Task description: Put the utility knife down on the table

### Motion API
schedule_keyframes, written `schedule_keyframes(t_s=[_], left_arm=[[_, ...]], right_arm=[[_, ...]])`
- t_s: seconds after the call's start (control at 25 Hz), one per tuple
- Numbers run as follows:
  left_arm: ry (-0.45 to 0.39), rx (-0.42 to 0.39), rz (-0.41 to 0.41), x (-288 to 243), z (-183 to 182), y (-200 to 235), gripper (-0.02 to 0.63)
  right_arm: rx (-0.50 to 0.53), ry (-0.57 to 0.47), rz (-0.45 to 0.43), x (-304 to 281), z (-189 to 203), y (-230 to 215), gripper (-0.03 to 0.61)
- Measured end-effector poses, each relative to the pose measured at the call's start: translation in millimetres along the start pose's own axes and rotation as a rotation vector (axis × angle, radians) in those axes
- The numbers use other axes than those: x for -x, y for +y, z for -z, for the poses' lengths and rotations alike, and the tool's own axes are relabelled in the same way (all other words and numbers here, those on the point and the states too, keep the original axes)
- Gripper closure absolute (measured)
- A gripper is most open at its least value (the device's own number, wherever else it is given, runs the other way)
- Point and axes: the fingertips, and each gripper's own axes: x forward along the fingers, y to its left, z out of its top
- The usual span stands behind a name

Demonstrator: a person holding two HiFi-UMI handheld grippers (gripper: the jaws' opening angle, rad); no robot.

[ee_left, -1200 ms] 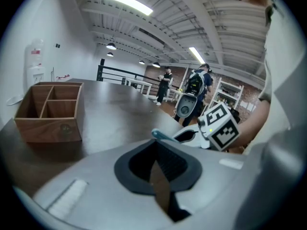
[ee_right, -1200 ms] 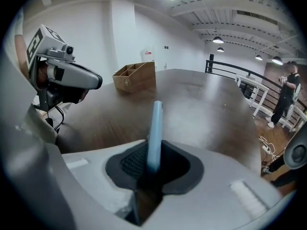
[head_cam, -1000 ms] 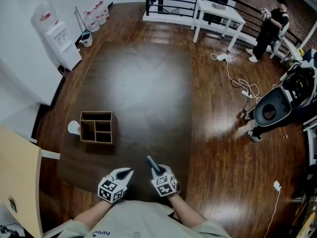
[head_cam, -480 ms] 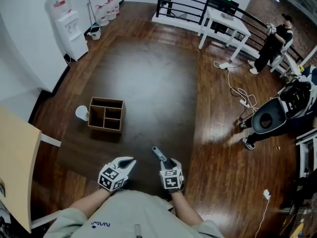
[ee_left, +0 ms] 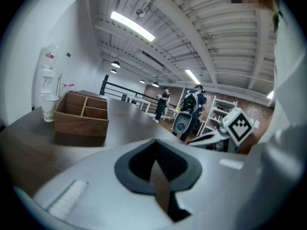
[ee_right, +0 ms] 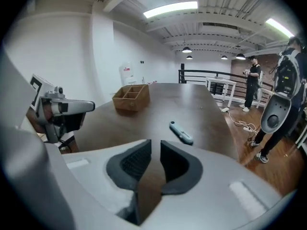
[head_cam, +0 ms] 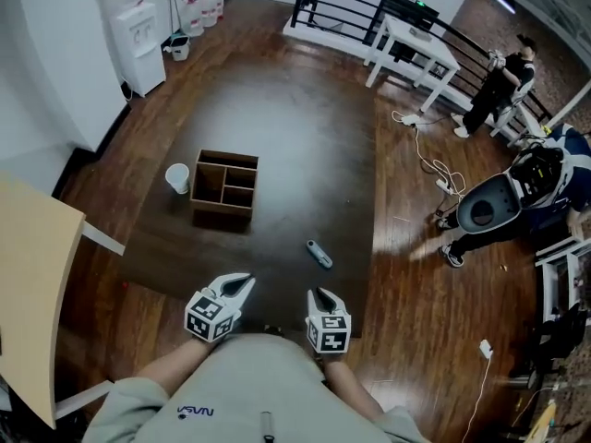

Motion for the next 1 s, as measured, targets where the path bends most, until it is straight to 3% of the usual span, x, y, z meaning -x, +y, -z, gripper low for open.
schedule_keyframes(t_s=[0.08,0.2,0.36,0.56,0.76,1.0], left_arm=[[-0.008,0.014,0.015,19.2,12.6,-10.9,0.612],[-0.017,0.043,0.055,48.3,34.7,-36.5,0.612],[0.009,0.089,0.091,74.4,64.9,-55.8,0.612],[0.006,0.088,0.121,99.4,73.3,-72.6,0.612],[-0.053,0.090,0.115,106.9,63.5,-82.4,0.612],[-0.059,-0.018,0.178,94.6,55.3,-162.9,0.612]], right_arm=[[-0.009,-0.016,-0.040,16.3,6.0,31.4,0.577],[-0.004,-0.015,-0.091,45.9,16.8,73.2,0.577],[0.022,0.003,-0.096,80.4,34.6,104.1,0.577],[0.001,-0.002,-0.055,108.7,52.1,102.2,0.577],[-0.016,-0.113,-0.016,142.3,42.0,84.3,0.577],[0.031,-0.282,-0.052,224.5,36.9,88.2,0.577]])
